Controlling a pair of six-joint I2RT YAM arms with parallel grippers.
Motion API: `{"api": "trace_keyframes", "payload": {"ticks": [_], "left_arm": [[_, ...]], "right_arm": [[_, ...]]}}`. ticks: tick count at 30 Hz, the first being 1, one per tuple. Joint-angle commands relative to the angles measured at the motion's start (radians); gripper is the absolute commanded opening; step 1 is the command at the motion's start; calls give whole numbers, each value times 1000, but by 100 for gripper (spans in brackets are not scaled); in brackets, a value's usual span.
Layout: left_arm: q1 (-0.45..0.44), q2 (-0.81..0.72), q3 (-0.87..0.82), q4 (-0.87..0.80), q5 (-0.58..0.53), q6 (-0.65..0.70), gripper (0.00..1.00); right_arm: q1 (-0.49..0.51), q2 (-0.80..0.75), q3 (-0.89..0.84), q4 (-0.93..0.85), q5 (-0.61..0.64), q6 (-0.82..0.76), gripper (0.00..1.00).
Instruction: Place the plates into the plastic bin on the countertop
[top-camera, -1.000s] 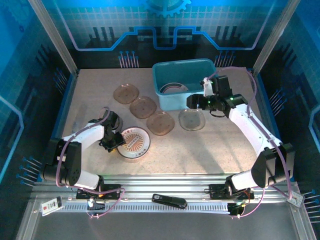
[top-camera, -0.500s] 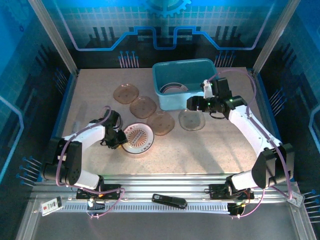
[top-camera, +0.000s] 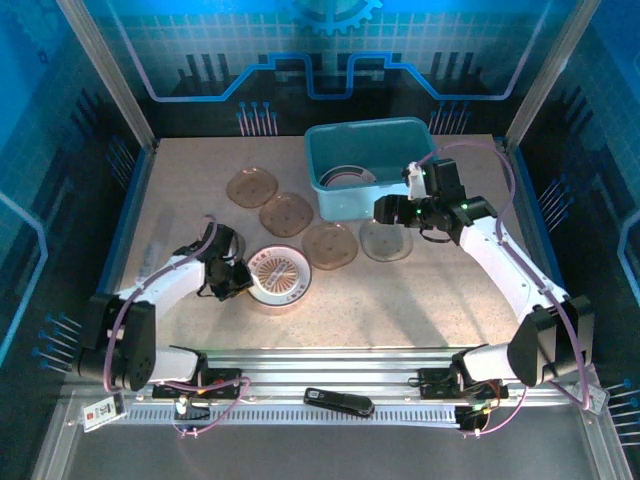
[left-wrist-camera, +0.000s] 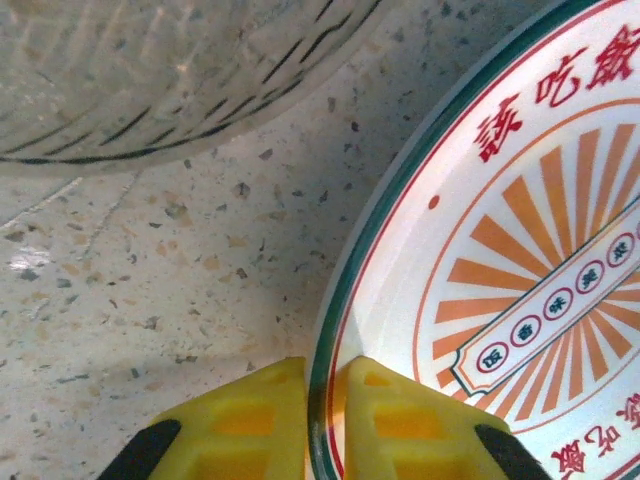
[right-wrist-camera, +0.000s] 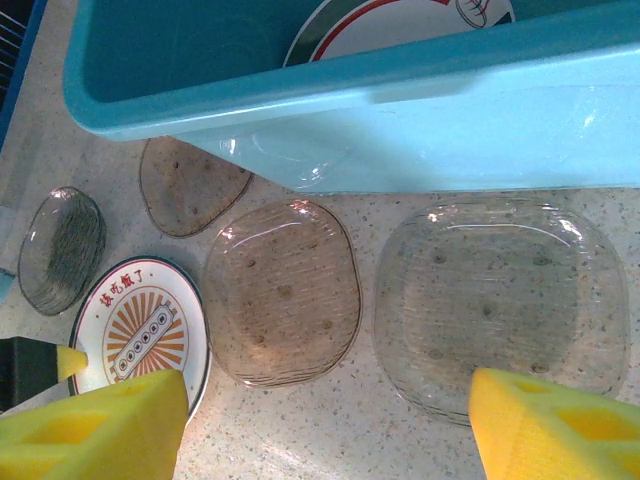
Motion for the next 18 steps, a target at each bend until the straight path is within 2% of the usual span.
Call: {"api": "trace_keyframes", "payload": {"ticks": [1,9,18], "left_arm": [[-7,-69,-27,-57,-46,-11,9],[-5,-245,-24,-70,-53,-17,0],[-6,-315,40,-102,-42,3,0]], "right_arm": [[19,-27,0,-4,9,10,75],[33,-34,-1,-7,11,22,75],[43,-53,-7,-11,18,27,75]]}}
